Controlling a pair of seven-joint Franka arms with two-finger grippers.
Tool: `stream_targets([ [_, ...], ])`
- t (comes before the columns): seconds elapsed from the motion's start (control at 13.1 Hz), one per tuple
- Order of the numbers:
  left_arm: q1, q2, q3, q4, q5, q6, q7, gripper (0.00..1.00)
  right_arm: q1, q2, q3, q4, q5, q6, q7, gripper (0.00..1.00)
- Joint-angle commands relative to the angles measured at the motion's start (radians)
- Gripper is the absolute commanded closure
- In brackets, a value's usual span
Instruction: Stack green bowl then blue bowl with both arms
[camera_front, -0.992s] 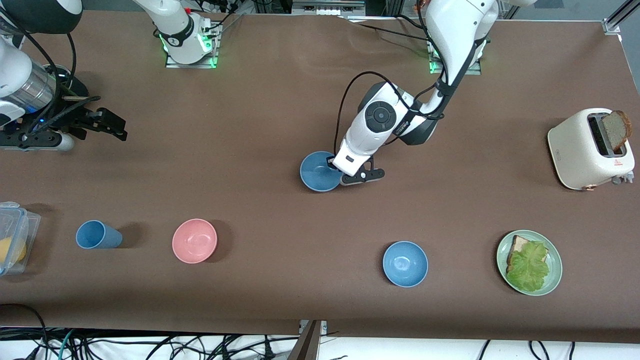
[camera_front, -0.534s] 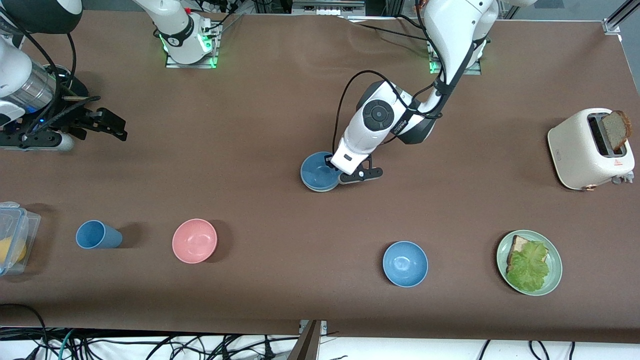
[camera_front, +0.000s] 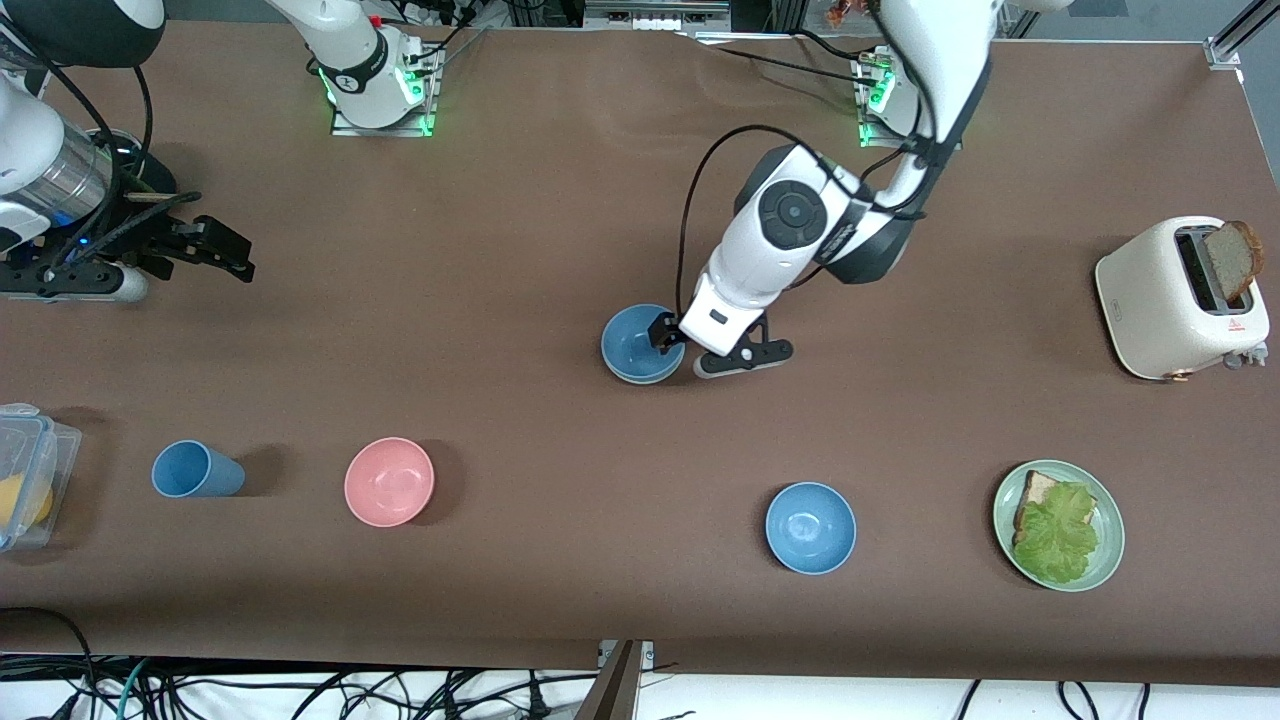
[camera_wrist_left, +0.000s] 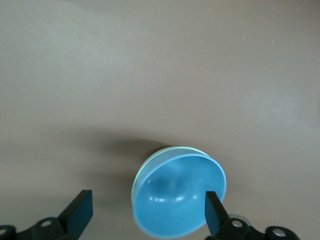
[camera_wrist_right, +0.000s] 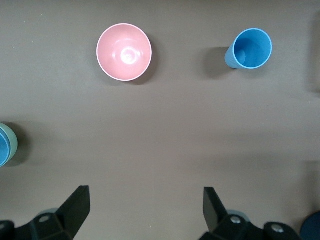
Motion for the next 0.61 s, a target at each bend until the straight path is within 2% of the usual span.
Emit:
stream_targets([
  [0.0, 0.046, -0.065, 0.002, 0.119, 0.034, -0.223, -0.013, 0.0, -0.006, 0.01, 0.008, 0.023, 0.004, -0.004, 0.005, 0.0],
  [0.15, 0.113, -0.112, 0.014, 0.173, 0.035, -0.334, -0.001, 0.0, -0.006, 0.01, 0.008, 0.023, 0.004, -0.004, 0.005, 0.0],
  [0.38, 0.247, -0.203, 0.016, 0.173, 0.037, -0.477, 0.286, 0.0, -0.006, 0.01, 0.008, 0.025, 0.004, -0.004, 0.005, 0.0],
  [0.53, 0.34, -0.254, 0.016, 0.173, 0.037, -0.535, 0.39, 0.0, -0.006, 0.01, 0.008, 0.026, 0.004, -0.002, 0.005, 0.0],
])
